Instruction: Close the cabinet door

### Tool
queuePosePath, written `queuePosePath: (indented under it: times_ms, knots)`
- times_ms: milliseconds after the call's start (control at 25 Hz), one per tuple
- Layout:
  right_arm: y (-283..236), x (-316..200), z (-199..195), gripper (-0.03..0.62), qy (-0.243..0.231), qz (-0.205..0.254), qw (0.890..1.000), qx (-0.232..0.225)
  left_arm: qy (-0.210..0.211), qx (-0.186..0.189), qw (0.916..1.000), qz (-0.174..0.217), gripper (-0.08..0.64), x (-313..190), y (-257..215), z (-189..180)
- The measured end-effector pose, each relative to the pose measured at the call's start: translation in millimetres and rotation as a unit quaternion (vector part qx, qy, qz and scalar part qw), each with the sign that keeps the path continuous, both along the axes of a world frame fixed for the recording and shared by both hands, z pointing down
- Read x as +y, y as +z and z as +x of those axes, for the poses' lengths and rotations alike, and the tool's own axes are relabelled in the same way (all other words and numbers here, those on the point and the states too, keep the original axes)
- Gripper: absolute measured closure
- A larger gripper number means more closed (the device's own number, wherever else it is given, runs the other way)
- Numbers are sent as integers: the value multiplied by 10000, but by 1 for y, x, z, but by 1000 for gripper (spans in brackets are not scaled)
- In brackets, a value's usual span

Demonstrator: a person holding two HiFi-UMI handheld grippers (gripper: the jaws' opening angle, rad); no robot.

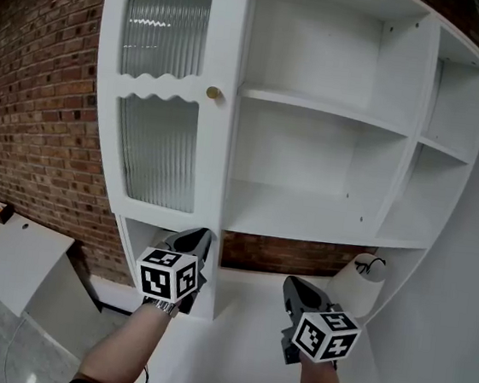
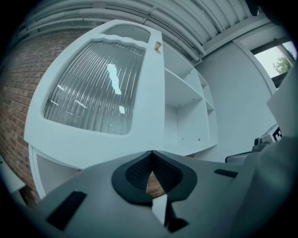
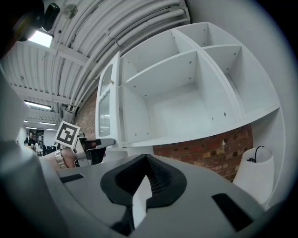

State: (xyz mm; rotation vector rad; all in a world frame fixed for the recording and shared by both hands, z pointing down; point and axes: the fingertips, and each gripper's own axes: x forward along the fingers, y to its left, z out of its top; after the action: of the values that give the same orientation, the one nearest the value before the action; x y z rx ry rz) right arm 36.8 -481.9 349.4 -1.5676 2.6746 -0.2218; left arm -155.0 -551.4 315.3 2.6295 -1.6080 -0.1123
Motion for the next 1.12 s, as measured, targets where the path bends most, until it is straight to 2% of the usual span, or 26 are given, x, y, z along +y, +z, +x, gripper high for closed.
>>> queuePosePath:
  times_ms: [680,1120]
  knots:
    - [5,0,8,566,99,-35,9999,-18,-140,-125,9998,-58,552,-30,4,0]
    - [6,-4,11,566,41,-132,9999,53,-254,-143,9996,-66,552,-32,3,1]
